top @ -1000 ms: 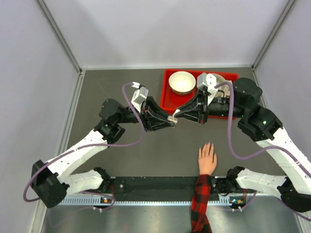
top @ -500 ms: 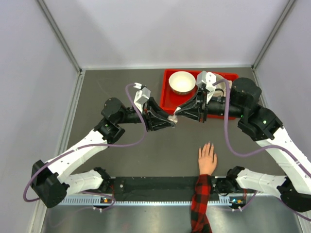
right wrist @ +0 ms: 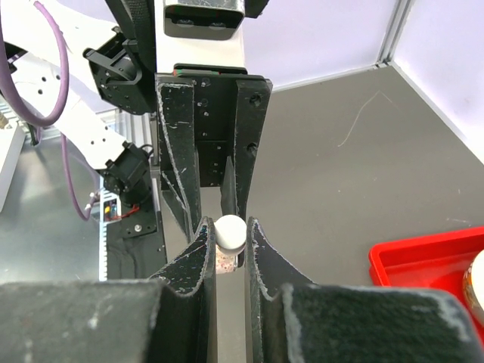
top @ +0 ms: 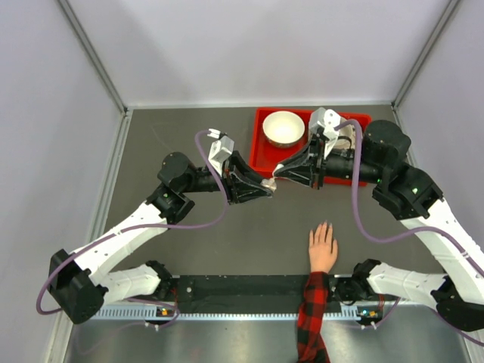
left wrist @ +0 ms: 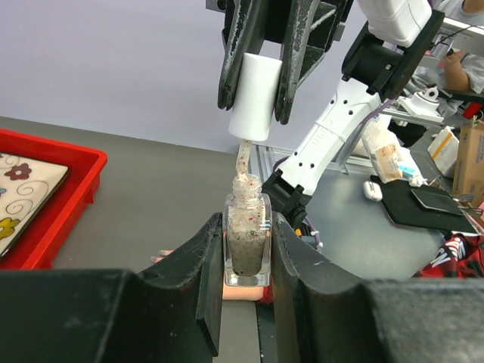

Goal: Paint the nails

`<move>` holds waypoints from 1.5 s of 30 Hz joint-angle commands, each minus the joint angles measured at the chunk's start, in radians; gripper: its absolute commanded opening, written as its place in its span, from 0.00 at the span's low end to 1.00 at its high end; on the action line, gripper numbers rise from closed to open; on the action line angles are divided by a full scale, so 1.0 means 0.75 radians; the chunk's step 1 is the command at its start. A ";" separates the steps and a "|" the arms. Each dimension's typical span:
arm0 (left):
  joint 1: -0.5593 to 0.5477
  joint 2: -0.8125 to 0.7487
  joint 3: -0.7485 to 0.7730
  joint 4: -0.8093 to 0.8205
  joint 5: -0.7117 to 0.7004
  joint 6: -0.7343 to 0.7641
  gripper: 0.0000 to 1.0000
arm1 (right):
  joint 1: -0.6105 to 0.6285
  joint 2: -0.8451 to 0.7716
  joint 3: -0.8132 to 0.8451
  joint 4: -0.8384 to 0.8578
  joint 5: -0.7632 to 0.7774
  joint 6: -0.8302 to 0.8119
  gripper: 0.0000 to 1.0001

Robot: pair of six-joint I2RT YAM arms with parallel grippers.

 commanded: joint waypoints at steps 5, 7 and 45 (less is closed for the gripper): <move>0.003 0.002 0.030 0.033 -0.009 0.012 0.00 | -0.012 -0.022 0.056 0.076 0.005 0.034 0.00; 0.005 0.009 0.030 0.033 -0.007 0.010 0.00 | -0.012 -0.026 0.056 0.082 0.011 0.036 0.00; 0.005 -0.057 0.028 -0.174 -0.379 0.339 0.00 | -0.052 -0.208 -0.103 -0.231 0.919 0.312 0.00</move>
